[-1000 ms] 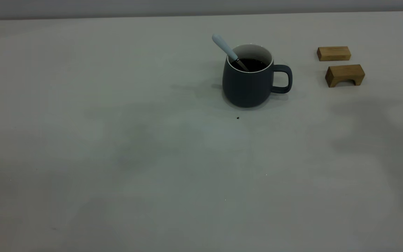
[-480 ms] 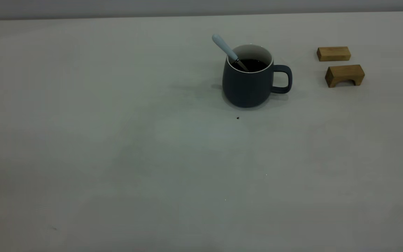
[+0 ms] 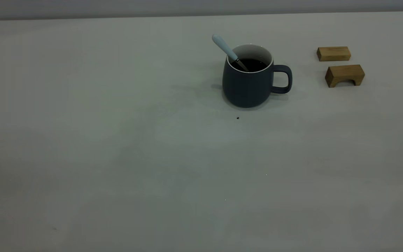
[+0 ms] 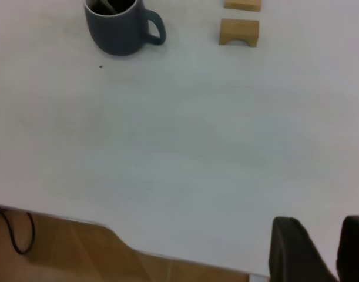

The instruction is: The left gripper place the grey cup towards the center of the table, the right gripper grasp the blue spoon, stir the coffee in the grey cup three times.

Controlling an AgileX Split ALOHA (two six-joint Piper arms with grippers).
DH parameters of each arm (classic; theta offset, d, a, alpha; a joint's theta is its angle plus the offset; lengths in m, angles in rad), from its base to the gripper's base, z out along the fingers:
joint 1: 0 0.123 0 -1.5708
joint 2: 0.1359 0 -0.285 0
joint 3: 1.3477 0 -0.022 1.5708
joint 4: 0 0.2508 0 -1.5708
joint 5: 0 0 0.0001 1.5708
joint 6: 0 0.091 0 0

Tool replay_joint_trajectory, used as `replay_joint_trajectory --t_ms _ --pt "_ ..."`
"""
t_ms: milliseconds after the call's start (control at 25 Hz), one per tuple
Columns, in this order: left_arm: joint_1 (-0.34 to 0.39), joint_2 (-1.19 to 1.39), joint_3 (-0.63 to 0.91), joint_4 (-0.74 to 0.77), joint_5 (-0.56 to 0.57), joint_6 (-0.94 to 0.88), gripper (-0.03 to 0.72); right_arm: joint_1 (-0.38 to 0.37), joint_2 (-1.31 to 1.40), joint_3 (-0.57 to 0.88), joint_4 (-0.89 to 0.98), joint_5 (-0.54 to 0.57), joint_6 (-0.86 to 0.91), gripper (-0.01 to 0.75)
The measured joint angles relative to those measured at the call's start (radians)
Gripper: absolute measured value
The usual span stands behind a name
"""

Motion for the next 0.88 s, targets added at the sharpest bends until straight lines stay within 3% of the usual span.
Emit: replay_joint_trajectory --t_ms 320,880 --pt "0.0 0.0 0.0 0.0 0.0 0.0 0.585 0.0 -0.031 0.046 0.008 -0.084 0.0 0.236" --pt "0.0 0.0 0.0 0.0 0.0 0.001 0.585 0.0 -0.031 0.049 0.008 -0.091 0.0 0.238"
